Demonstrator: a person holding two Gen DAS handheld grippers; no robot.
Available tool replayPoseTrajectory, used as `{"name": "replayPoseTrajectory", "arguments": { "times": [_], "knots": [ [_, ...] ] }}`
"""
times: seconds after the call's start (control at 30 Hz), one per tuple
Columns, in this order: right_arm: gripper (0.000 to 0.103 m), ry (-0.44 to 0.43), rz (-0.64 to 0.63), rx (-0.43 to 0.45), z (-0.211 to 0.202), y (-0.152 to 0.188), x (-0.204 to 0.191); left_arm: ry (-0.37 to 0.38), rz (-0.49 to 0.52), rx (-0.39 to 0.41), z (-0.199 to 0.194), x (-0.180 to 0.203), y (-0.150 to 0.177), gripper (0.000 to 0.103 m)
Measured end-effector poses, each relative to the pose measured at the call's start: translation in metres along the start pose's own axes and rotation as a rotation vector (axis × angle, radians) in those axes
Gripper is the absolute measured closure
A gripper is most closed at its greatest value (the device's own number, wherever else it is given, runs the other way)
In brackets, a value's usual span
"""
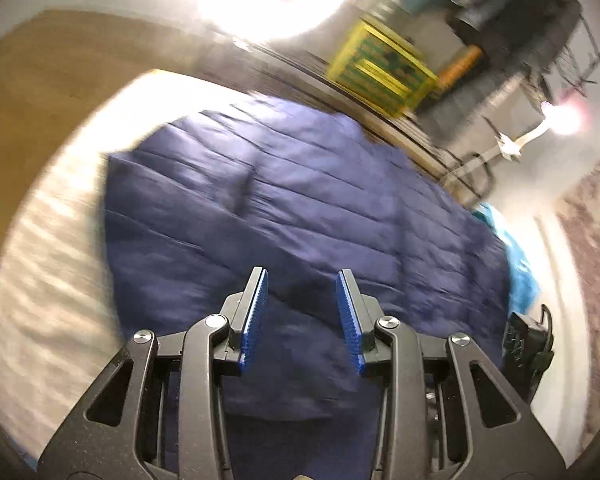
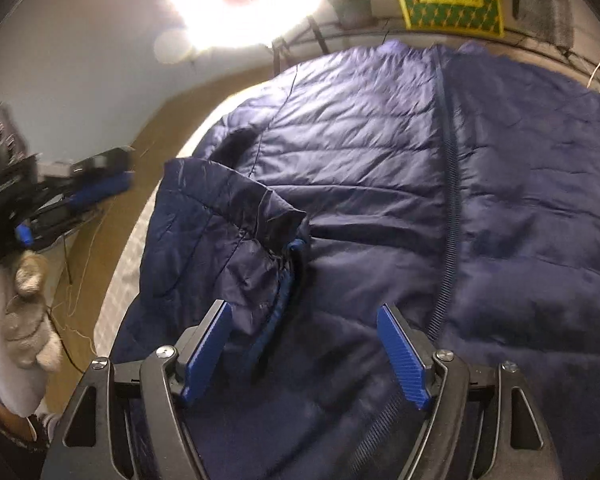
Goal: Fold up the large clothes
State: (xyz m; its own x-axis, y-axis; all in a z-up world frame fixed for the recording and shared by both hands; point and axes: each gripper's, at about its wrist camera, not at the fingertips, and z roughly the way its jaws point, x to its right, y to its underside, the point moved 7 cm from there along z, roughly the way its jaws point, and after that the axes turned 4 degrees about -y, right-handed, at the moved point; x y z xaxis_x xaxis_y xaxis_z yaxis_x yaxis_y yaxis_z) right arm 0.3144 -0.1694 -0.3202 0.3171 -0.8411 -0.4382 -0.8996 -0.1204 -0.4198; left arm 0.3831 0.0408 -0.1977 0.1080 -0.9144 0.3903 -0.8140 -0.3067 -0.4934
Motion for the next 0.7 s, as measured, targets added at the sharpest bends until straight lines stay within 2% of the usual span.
{"name": "replayPoseTrajectory", "arguments": {
  "times": [0.07, 0.1, 0.17, 0.2, 0.23, 0.33, 0.5, 0.57, 0.7],
  "knots": [
    [0.027, -0.02, 0.028, -0.027, 0.015, -0.005, 0.001, -0.089, 0.016, 0.038, -0.006, -0.025, -0.006, 0.068],
    [0.029, -0.039, 0.04, -0.04, 0.02, -0.005, 0.0, -0.107, 0.017, 0.045, -0.008, -0.033, -0.008, 0.068],
    [0.048, -0.074, 0.051, -0.077, 0.034, -0.008, -0.004, -0.122, -0.003, 0.059, -0.013, -0.051, -0.013, 0.068],
    [0.067, -0.08, 0.043, -0.101, 0.041, -0.009, -0.007, -0.126, -0.014, 0.063, -0.016, -0.059, -0.016, 0.068],
    [0.078, -0.075, 0.031, -0.111, 0.044, -0.011, -0.009, -0.13, -0.017, 0.066, -0.016, -0.064, -0.018, 0.068],
    [0.097, -0.072, 0.009, -0.079, 0.035, -0.025, -0.011, -0.125, -0.012, 0.062, -0.016, -0.073, -0.02, 0.068],
    [0.099, -0.07, 0.0, 0.053, -0.008, -0.064, 0.001, -0.117, 0.038, 0.074, -0.02, -0.066, -0.023, 0.068],
    [0.099, -0.033, -0.013, 0.105, -0.025, -0.086, 0.015, -0.103, 0.07, 0.086, -0.019, -0.056, -0.026, 0.068],
    [0.099, 0.027, -0.005, 0.155, -0.044, -0.114, 0.046, -0.114, 0.131, 0.069, 0.002, -0.039, -0.028, 0.068]
  ]
}}
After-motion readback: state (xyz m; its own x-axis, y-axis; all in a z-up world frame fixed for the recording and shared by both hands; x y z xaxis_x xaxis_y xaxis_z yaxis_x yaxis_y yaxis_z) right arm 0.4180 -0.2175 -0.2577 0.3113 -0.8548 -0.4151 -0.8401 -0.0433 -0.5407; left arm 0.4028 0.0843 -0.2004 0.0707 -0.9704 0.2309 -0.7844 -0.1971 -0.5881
